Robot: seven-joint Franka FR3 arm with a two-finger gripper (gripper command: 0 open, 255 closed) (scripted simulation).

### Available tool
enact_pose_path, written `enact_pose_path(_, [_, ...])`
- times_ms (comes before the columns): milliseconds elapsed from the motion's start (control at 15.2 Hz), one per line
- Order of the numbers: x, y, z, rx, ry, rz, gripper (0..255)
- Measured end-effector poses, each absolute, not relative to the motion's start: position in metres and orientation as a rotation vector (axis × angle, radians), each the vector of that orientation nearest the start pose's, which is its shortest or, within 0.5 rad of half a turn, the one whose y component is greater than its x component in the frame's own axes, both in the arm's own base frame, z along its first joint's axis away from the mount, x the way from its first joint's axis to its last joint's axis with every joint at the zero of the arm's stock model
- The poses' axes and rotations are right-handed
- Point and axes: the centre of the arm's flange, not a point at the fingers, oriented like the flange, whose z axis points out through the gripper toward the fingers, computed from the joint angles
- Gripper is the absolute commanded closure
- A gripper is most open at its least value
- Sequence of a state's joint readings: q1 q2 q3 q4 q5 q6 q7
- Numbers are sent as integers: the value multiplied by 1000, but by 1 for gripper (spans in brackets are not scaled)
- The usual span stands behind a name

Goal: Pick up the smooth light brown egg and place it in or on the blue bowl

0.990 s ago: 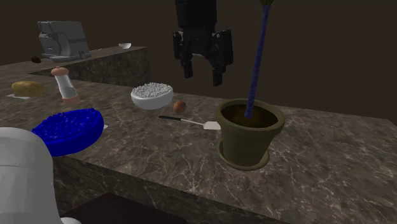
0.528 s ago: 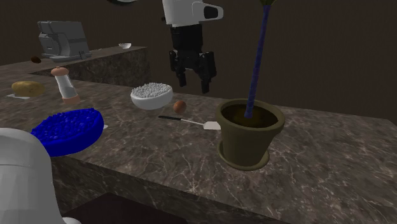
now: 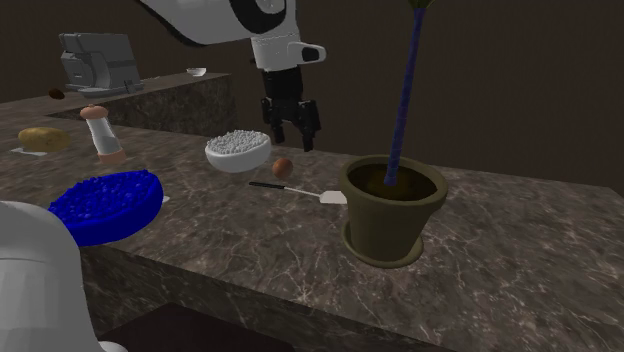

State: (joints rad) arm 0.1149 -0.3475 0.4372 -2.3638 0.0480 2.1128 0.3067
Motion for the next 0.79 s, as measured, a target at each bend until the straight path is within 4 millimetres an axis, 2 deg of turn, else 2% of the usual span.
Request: enact_pose_path(792, [418, 380, 374, -3207, -391, -176, 0])
